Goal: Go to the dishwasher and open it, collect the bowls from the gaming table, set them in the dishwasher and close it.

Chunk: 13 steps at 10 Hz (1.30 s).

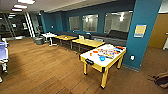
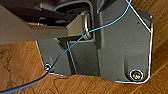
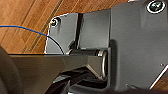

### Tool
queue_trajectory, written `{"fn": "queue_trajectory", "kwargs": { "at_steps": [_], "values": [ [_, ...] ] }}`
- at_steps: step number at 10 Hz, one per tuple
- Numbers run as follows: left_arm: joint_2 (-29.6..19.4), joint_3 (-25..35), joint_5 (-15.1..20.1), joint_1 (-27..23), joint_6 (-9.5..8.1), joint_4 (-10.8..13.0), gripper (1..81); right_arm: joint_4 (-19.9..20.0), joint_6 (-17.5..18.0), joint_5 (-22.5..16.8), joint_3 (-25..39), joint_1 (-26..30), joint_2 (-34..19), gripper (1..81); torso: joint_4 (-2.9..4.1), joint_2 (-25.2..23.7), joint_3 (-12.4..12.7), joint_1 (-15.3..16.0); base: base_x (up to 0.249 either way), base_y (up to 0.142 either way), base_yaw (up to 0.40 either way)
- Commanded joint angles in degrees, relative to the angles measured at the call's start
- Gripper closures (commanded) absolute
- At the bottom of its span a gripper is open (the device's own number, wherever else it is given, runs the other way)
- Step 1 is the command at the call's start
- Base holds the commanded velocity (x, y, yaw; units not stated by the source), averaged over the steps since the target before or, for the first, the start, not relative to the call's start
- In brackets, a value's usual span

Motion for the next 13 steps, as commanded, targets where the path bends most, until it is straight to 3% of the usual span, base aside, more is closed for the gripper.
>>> {"fn": "queue_trajectory", "kwargs": {
  "at_steps": [1,7,13],
  "values": [
    [-0.3,0.8,2.8,-2.1,0.24,0.5,1.0,-1.0,-0.1,-2.5,0.5,2.5,0.3,1.0,0.00,0.0,0.0,0.0,0.168,0.000,0.000],
    [-0.2,0.8,2.8,-2.1,0.24,0.5,1.0,-1.1,-0.1,-2.5,0.5,2.6,0.3,1.0,0.00,0.0,0.0,0.0,0.169,0.000,0.000],
    [-0.3,0.9,2.9,-2.1,0.32,0.6,1.0,-1.1,-0.1,-2.4,0.5,2.4,0.3,1.0,0.00,0.0,0.0,0.0,0.174,0.090,0.000]
  ]
}}
